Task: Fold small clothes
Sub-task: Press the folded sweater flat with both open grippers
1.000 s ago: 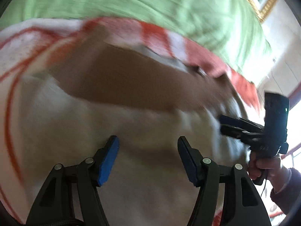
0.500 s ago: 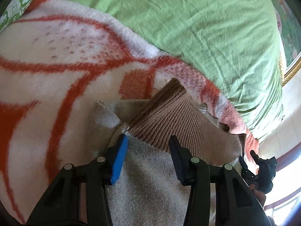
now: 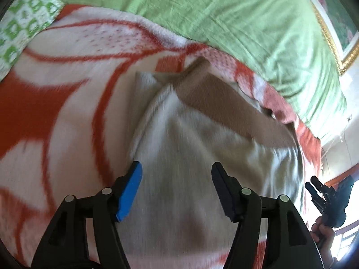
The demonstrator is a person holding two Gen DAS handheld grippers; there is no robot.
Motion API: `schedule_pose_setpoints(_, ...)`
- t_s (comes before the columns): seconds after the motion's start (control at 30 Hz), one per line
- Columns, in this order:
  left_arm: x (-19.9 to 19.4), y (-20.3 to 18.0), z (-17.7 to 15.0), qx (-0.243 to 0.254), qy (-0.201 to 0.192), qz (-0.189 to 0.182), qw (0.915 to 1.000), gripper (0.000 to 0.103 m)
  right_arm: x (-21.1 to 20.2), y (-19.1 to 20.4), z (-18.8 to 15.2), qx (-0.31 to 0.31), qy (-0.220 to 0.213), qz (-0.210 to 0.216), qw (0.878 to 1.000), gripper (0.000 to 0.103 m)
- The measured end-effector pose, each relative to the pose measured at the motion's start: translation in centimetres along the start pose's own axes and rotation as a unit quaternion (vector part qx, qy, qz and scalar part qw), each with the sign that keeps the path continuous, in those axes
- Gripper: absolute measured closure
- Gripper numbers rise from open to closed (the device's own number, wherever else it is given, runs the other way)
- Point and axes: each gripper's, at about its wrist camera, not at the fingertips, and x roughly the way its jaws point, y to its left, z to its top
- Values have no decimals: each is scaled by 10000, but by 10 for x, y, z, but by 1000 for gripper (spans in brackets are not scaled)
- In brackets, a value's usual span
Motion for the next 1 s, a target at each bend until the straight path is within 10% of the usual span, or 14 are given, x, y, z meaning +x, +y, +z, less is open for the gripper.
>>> schedule_pose_setpoints(0.2,-17,1,-59,-8,379,-378,9986,37,-15,4,-45,-287,413,211,9985,49)
schedule_pose_setpoints(0.37,6,18,-73,-124,678,107,9976,40,4,-32,-57,42,862,-957,9917,44)
schedule_pose_setpoints(1.0,-15,56,-101,-2114,547,-231,9756,26,-36,15,-69,28,560,-159,9983,39)
